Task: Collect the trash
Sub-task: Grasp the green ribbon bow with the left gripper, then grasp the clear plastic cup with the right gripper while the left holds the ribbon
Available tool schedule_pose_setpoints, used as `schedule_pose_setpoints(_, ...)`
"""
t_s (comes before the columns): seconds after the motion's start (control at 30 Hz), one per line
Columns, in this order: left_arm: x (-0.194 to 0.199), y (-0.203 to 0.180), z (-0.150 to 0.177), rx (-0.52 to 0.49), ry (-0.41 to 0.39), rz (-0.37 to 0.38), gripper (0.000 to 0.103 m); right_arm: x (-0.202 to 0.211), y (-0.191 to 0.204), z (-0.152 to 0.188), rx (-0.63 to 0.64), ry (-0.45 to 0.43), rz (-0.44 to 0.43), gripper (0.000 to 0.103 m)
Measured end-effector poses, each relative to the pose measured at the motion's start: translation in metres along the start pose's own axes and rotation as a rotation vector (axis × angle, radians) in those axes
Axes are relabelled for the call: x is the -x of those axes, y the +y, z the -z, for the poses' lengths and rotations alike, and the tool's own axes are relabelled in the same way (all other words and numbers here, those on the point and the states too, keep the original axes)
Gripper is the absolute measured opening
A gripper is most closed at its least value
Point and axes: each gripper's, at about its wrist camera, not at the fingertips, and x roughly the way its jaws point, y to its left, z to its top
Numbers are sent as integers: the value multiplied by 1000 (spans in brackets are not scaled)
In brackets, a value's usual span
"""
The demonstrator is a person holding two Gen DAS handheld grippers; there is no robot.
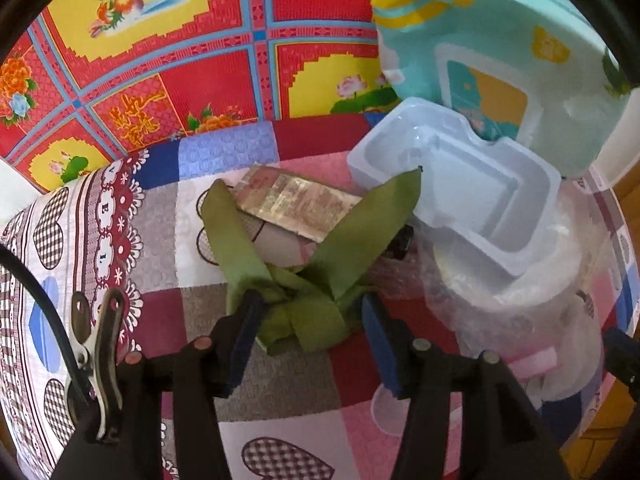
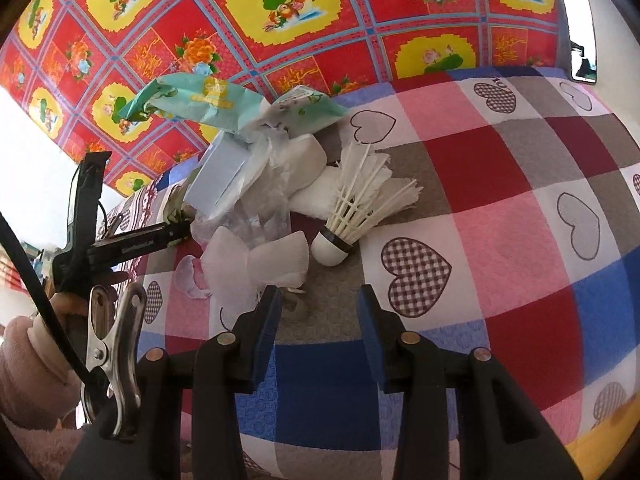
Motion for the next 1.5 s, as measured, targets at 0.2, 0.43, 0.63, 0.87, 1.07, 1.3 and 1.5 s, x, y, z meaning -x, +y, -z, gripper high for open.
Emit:
schedule_pose_setpoints(0.2,2,5,2,7,-21,6,18,-2,3,-2,19,13,-12,40)
schedule_pose_setpoints(0.43,13,22,12,44,-41,45,10,-9,11,-4,49,27,-26,40)
schedule_pose_setpoints(0.63,31,23,23,41,-71,51,10,-12,26,-5,95,29,-46,40)
schedule_pose_setpoints(0.87,56,33,44,66,-83,71,10,-21,49,-6,146,44,-71,40)
schedule_pose_setpoints(1.07,77,36,49,98,-93,85,10,-33,69,-8,207,44,-42,40)
schedule_pose_setpoints(1.3,85,50,59,129,-104,81,10,-45,65,-8,173,55,-20,37)
schedule_pose_setpoints(1.5,91,57,68,147,-112,76,10,-41,65,-7,167,43,-28,15)
